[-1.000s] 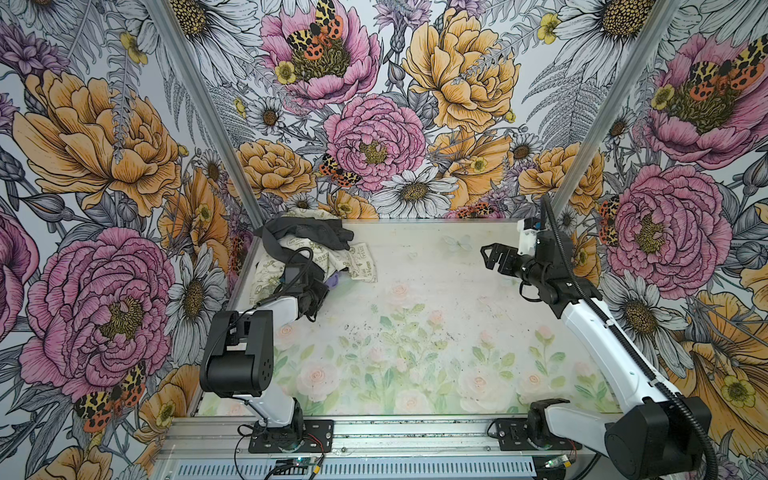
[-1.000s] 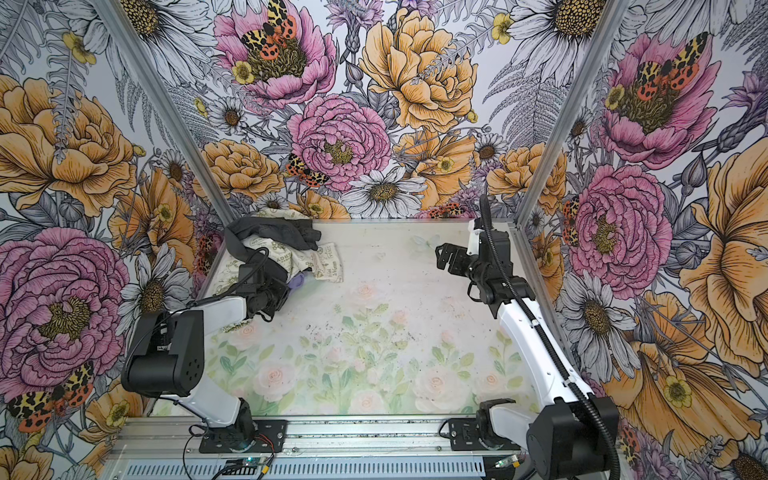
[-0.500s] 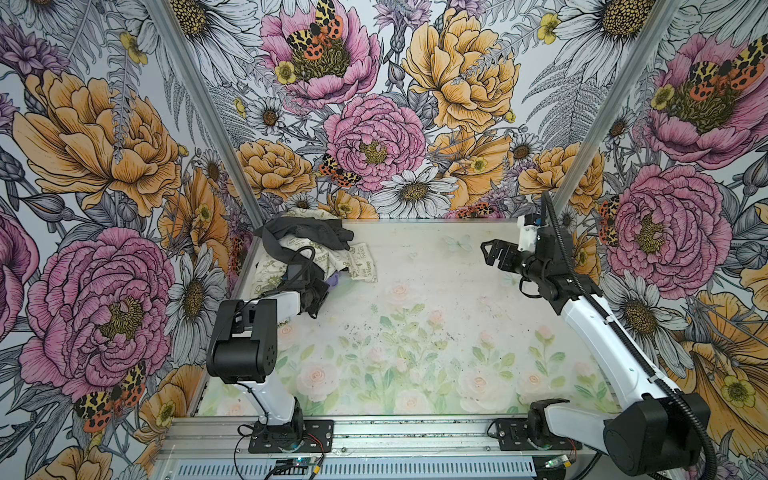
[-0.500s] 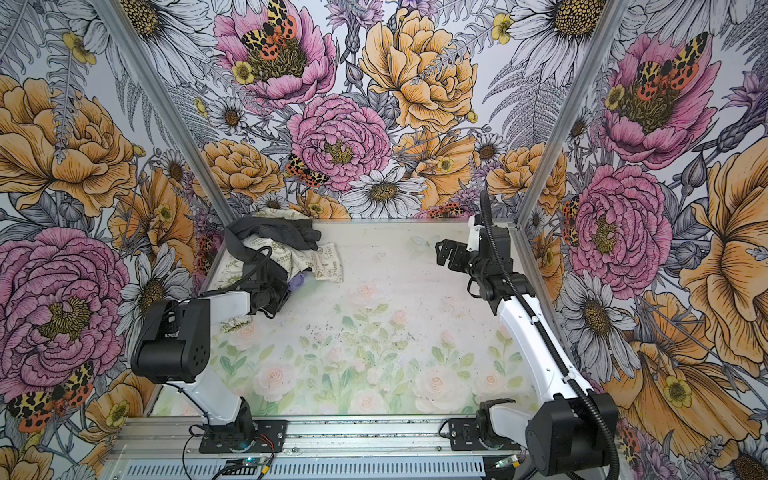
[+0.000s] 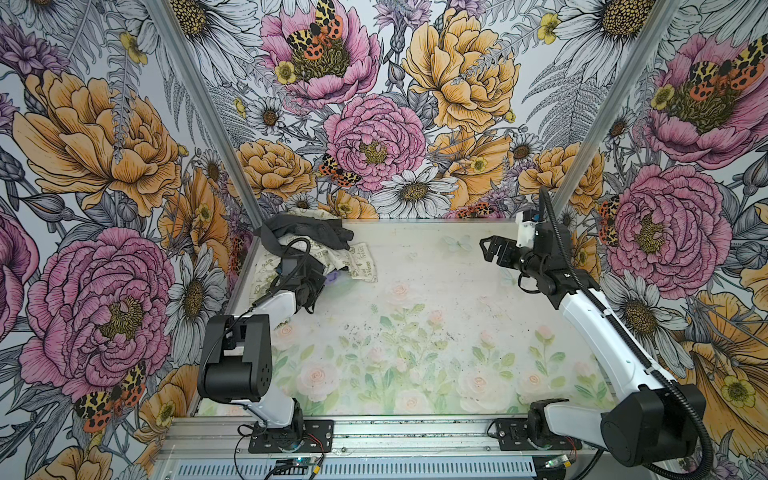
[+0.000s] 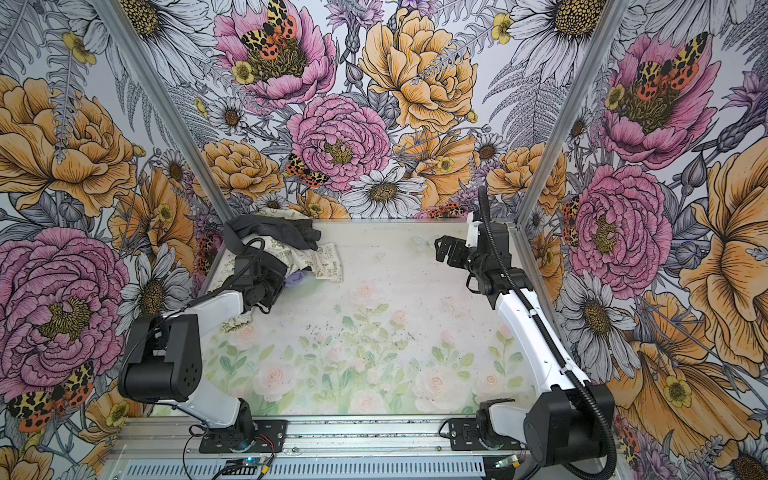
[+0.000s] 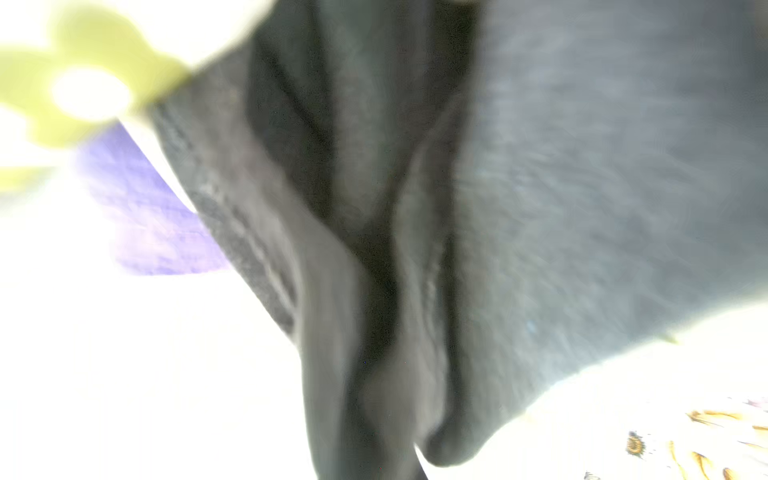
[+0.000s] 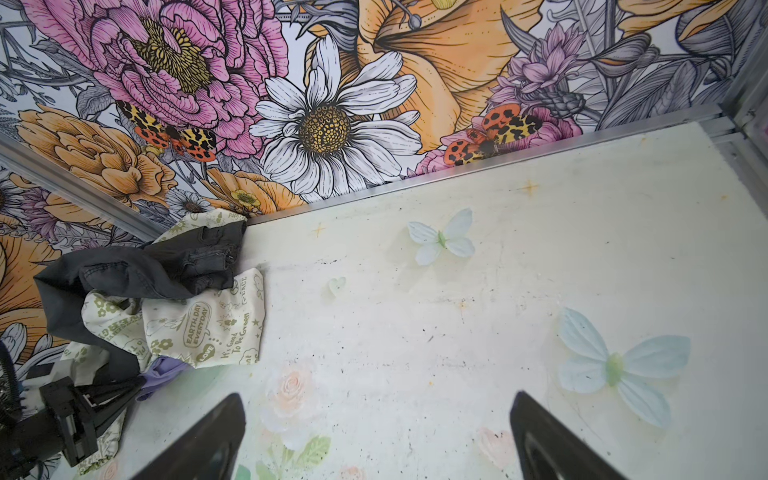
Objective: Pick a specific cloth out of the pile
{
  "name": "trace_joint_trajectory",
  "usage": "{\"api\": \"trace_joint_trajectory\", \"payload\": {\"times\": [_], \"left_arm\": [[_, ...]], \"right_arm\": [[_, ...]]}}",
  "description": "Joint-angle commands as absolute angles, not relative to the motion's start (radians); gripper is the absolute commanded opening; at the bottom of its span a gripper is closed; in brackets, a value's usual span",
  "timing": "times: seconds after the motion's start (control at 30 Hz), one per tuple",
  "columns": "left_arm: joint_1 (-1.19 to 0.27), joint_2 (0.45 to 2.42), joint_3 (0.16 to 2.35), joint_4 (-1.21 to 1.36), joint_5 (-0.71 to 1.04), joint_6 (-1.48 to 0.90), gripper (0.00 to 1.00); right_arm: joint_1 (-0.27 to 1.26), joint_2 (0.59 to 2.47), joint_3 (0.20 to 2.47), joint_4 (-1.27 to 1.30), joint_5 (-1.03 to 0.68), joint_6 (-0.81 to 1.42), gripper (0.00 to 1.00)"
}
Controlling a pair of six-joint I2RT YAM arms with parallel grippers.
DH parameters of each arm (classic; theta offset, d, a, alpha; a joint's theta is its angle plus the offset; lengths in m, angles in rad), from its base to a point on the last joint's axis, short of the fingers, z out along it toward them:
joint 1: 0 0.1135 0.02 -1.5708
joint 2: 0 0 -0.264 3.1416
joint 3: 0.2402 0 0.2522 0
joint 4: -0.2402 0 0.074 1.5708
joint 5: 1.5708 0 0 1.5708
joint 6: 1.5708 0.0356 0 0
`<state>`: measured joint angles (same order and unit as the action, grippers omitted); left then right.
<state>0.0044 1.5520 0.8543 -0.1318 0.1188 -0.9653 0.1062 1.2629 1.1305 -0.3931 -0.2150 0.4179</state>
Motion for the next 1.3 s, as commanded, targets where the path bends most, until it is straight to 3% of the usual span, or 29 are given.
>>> {"api": "trace_joint_trajectory", "payload": {"times": [0.0,0.43,1.27], "left_arm": [[0.002,1.468,0.902,-0.181,0.060,-0.951,0.00],[0.002,1.315,1.074,-0.338,0.001,-0.891,0.00],[-0.023,1.347,1.366,-0.359,0.130,-0.695,0.00]], "right_arm": [[0.113,1.277,1.172,-0.391,-0.216,0.397,0.99],[0.118,1.323,1.217,-0.391,-0.245,0.385,0.99],[0.154,1.376,1.278,-0.391,-0.280,0.371,0.98]]}}
